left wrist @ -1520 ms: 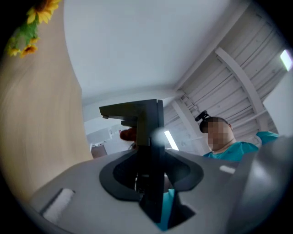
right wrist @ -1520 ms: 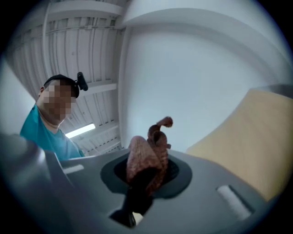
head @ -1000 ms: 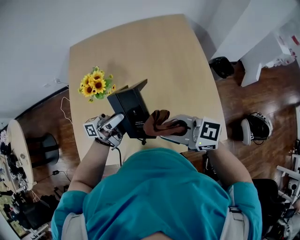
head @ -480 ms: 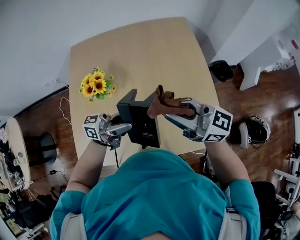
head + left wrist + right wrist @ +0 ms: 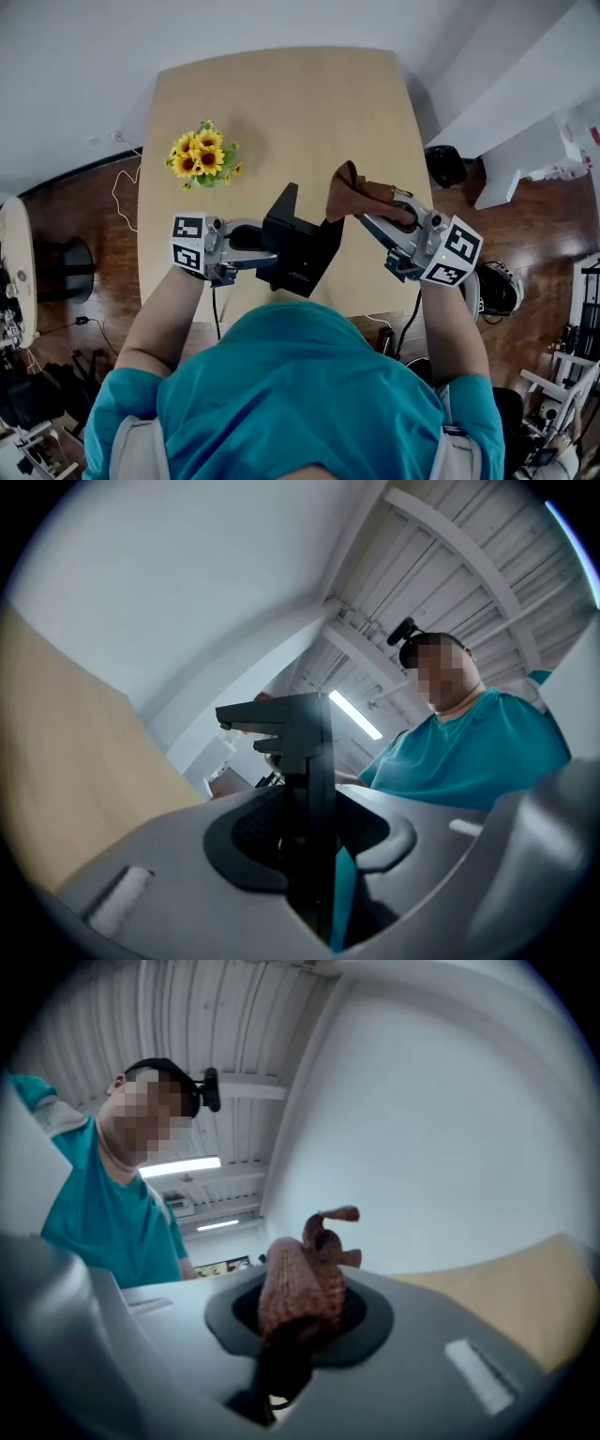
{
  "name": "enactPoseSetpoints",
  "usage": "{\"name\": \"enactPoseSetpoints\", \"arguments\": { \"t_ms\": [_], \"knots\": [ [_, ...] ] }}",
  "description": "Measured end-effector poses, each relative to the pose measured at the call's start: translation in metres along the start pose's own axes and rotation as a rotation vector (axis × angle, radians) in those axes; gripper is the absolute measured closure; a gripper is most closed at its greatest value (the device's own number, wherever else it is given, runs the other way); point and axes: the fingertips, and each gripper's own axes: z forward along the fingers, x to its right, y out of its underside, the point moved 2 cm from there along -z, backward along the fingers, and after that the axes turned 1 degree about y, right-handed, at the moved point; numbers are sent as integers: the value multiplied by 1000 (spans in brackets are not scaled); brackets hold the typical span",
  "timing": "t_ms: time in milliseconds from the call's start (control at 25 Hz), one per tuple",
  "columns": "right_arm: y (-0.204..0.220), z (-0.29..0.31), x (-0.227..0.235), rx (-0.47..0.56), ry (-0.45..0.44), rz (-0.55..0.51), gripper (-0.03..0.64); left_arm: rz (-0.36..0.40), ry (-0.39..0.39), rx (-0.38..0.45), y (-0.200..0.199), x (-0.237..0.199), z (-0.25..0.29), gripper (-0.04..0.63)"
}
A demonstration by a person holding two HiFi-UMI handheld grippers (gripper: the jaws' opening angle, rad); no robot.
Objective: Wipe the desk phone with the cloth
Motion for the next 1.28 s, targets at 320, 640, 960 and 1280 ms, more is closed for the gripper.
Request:
{"name": "enactPoseSetpoints", "arguments": {
  "t_ms": [320,640,960,1280],
  "knots": [
    [29,28,-43,-279,-264,-83,557,-3,33,-37,12,2,8,431],
    [37,16,4,-315,-96,-74,557,9,72,-78,16,12,7,431],
    [40,77,-34,-422,-323,-162,557,40,102,-164,22,16,21,431],
    [54,18,57,-116,-20,349,557,-20,96,66,-3,14,-4,431]
  ]
}}
